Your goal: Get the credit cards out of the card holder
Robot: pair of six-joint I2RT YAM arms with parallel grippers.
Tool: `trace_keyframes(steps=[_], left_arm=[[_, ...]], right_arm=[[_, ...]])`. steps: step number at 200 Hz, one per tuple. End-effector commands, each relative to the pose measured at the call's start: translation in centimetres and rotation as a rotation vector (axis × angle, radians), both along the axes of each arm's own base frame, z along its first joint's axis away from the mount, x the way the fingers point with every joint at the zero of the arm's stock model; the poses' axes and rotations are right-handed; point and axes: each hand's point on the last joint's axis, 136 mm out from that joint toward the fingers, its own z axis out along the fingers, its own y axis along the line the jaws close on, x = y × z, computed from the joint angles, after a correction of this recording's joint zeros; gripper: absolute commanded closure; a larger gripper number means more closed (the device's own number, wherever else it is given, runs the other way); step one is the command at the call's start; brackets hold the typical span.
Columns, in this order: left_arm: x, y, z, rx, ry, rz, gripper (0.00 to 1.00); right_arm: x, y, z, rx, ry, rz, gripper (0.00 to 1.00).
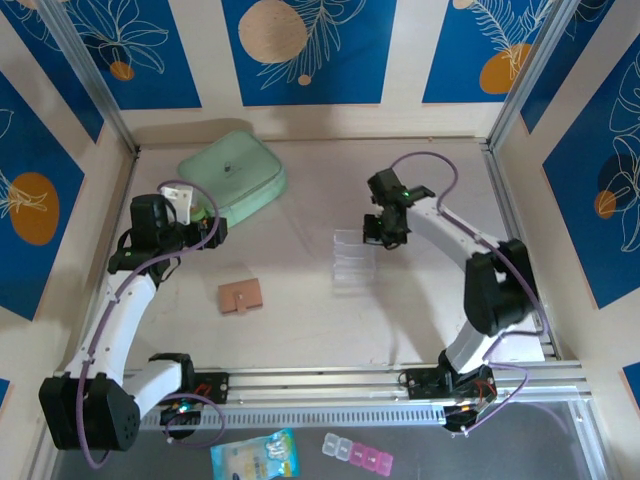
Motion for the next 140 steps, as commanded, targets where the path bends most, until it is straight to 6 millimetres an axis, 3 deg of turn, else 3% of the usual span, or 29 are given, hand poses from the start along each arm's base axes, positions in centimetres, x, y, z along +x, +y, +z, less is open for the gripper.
trace_keyframes(steps=[1,68,140], left_arm=[[0.0,-0.2,0.7,-0.016,0.002,0.000,0.00],[-0.1,-0.3,0.6,-0.015,-0.002,-0.003,0.00],[0.0,-0.2,0.5,-0.014,0.002,0.000,0.00]], right_arm=[[1.5,1.2,0.4,-0.052,0.016,-0.012,1.00],[5.9,4.6,-0.8,-0.068,0.052,0.005,1.00],[7.2,5.5,-2.2,-0.064,0.078,-0.013,1.00]])
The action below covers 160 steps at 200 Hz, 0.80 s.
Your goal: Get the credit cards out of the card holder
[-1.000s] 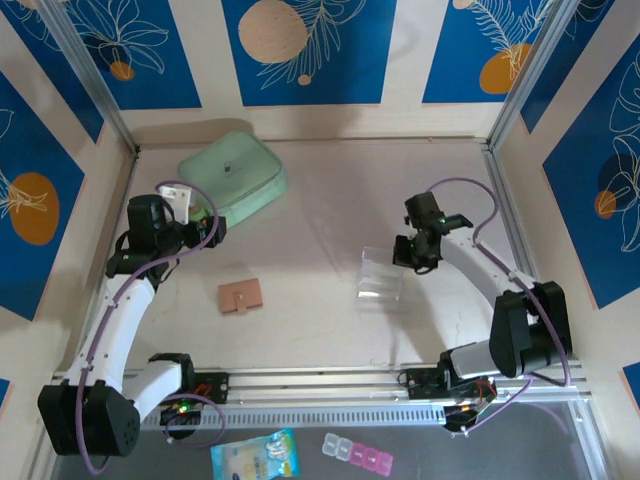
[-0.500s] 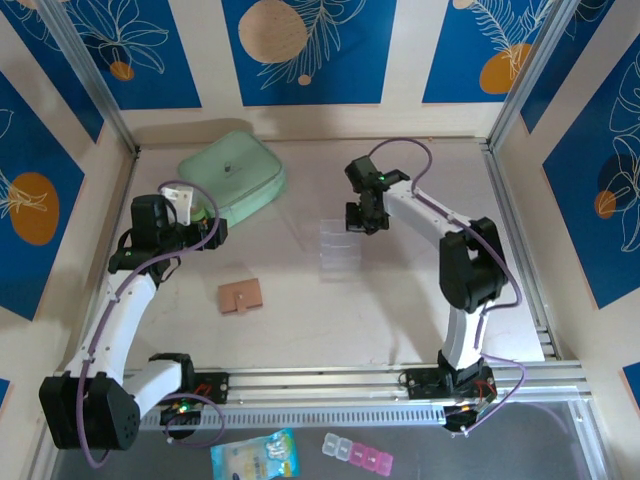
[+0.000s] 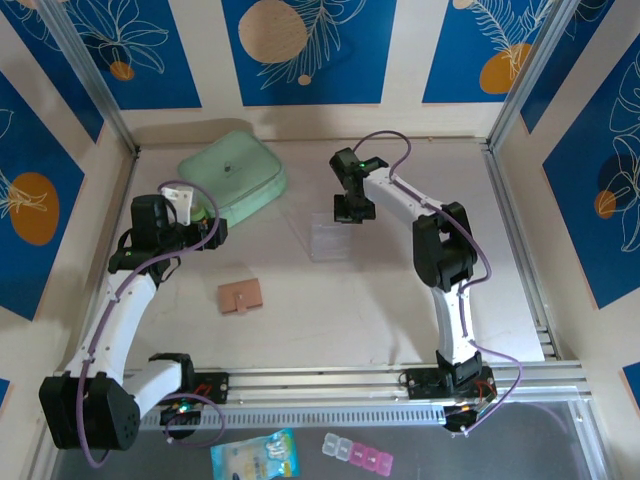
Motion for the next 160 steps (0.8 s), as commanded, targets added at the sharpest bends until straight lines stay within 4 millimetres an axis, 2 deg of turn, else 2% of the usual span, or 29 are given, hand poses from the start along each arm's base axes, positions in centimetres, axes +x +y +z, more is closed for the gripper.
trace_keyframes(steps=[1,72,122,160], left_arm=[[0.07,-0.24,0.67,-0.014,-0.006,0.000,0.00],[0.19,-0.27,0.46,-0.022,0.002,0.004,0.00],[0.18,-0.36,0.43,-0.022,0.003,-0.003,0.00],[0.15,-0.48,0.43,-0.026,0.003,-0.007,0.00]], right_arm=[[0.15,0.41,0.41,0.022,0.015,-0.024,1.00],[0.15,0.22,-0.34,0.015,0.031,-0.033,0.96],[0.18,0.42,0.12,0.026,0.024,-0.031,0.91],[0.50,0.40,0.34,0.030,0.012,-0.034,0.95]])
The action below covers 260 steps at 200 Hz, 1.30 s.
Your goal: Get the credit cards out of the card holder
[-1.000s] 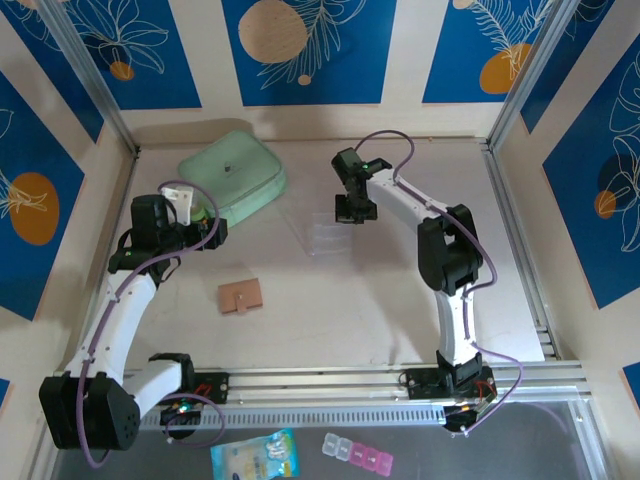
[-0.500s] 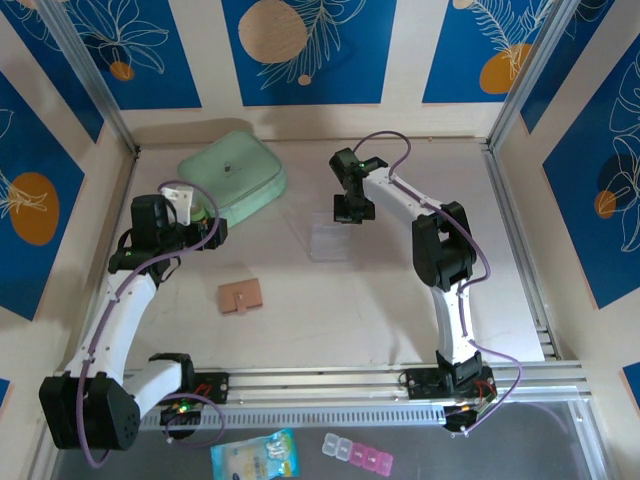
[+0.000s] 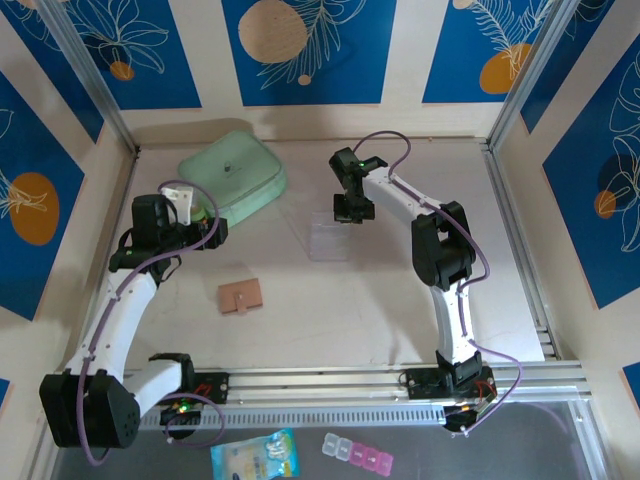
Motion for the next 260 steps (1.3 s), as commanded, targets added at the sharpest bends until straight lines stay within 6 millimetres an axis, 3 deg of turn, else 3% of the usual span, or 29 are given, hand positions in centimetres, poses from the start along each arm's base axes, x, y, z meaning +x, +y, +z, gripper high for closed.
trace_keyframes(steps=[1,98,124,174,189,222,238,260], left_arm=[[0.1,-0.5,0.7,-0.012,-0.011,-0.017,0.00],[0.0,-0.4,0.8,-0.004,-0.016,-0.017,0.00],[0.0,-0.4,0.7,-0.004,-0.013,-0.019,0.00],[-0.1,-0.5,0.3,-0.045,0.030,0.010,0.00],[-0.2,-0.4,-0.5,-0.092,0.095,0.062,0.00],[-0.8,-2.3,-3.2,-0.219,0.244,0.063,0.00],[-1.1,-3.5,-4.8,-0.233,0.293,0.044,0.00],[-1.5,-5.7,-7.0,-0.225,0.368,-0.005,0.00]], right_arm=[[0.3,0.3,0.5,0.025,0.007,-0.015,0.95],[1.8,-0.2,0.2,-0.006,-0.004,-0.014,0.94],[2.0,-0.1,0.4,-0.004,-0.006,-0.014,0.85],[1.8,0.3,3.6,0.037,-0.059,-0.008,0.74],[1.4,0.3,4.9,0.053,-0.081,-0.008,0.68],[-0.2,0.2,7.1,0.095,-0.115,0.001,0.58],[-1.1,0.3,8.0,0.120,-0.136,0.010,0.56],[-3.1,1.5,9.0,0.187,-0.176,0.056,0.47]])
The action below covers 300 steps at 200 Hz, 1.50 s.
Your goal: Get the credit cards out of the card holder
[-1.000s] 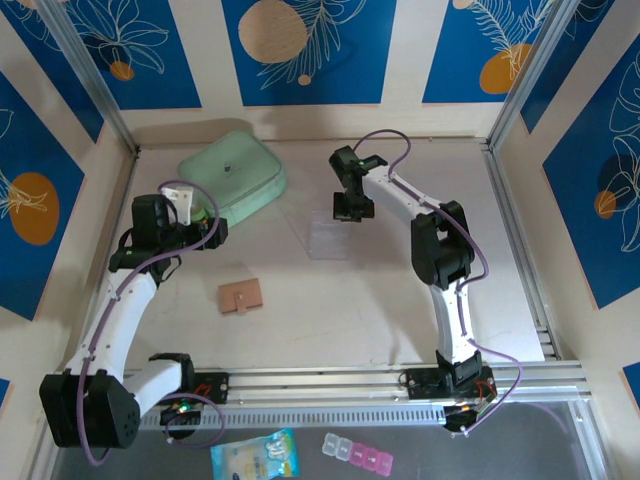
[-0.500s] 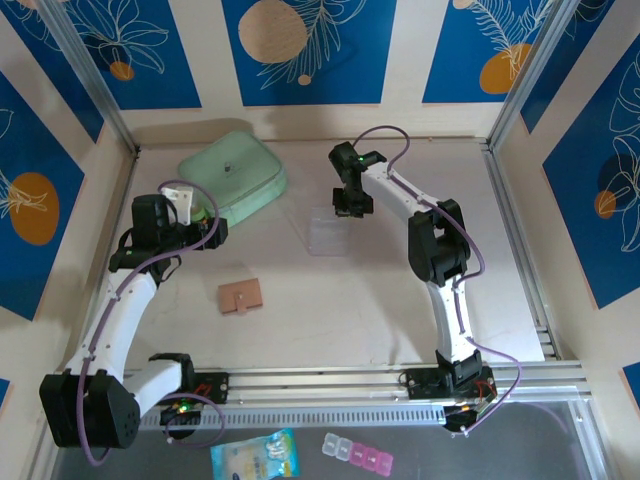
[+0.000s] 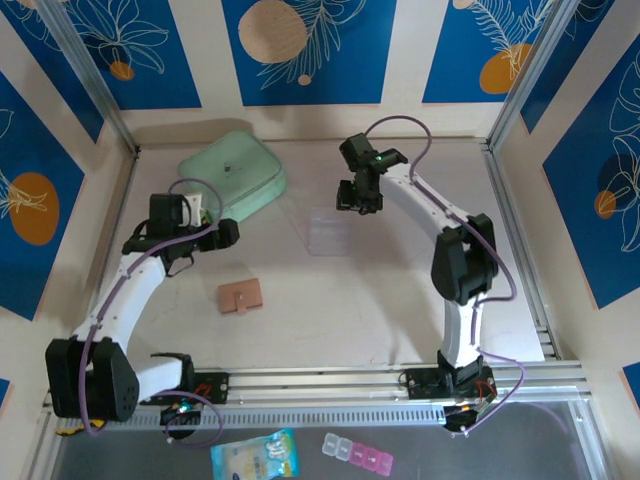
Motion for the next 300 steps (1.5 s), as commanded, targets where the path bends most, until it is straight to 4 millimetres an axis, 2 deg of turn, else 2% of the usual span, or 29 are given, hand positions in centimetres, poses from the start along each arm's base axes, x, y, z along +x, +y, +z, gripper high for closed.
trace_keyframes(steps=[1,29,56,89,111,177,227,264,300], left_arm=[[-1.2,-2.7,-2.4,-0.051,0.107,-0.048,0.00],[-1.9,-4.6,-5.6,-0.012,0.206,-0.111,0.02],[-2.5,-5.5,-8.5,0.019,0.279,-0.144,0.02],[-3.7,-5.4,-11.4,0.054,0.352,-0.152,0.02],[-4.7,-5.1,-12.6,0.060,0.402,-0.143,0.02],[-9.7,-6.4,-12.6,0.083,0.469,-0.133,0.03],[-14.0,-6.4,-13.0,0.202,0.522,-0.124,0.04],[-15.8,-7.7,-12.7,0.269,0.541,-0.149,0.06],[-16.3,-7.8,-12.6,0.396,0.550,-0.162,0.05]], right_arm=[[-2.3,1.9,1.6,0.090,-0.041,0.057,0.47],[-4.6,2.0,1.7,0.132,-0.046,0.063,0.39],[-6.3,1.6,1.2,0.161,-0.032,0.061,0.37],[-7.7,0.9,0.7,0.165,-0.027,0.060,0.37],[-8.2,0.3,0.7,0.162,-0.039,0.056,0.37],[-8.9,-0.6,0.3,0.165,-0.040,0.049,0.37],[-9.4,-0.7,-0.1,0.174,-0.038,0.058,0.37],[-9.6,-0.9,-0.2,0.177,-0.038,0.061,0.37],[-9.9,-1.4,-0.3,0.183,-0.040,0.051,0.37]])
